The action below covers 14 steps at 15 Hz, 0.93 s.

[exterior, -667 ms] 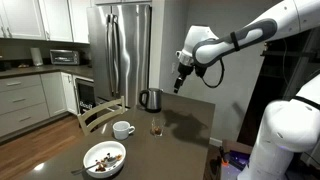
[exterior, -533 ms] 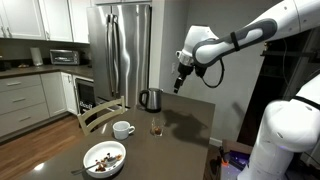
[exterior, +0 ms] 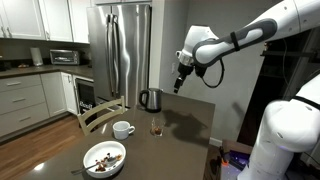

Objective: Pick up the glass cup and pour some of it's content into the bowl

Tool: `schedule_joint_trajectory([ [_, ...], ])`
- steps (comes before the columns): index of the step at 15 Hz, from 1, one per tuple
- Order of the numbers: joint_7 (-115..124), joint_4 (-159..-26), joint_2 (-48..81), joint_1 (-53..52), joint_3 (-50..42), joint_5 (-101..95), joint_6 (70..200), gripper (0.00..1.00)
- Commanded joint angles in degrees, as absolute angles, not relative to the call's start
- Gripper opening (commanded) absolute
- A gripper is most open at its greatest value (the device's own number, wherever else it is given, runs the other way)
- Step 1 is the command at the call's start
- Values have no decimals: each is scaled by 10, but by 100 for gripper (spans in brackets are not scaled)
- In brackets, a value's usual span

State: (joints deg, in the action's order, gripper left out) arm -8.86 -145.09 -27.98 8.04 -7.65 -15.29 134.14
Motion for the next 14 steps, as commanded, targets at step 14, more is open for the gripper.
schedule_joint_trajectory([
  [14, 232, -1206, -69, 77, 3, -118, 1106, 100],
])
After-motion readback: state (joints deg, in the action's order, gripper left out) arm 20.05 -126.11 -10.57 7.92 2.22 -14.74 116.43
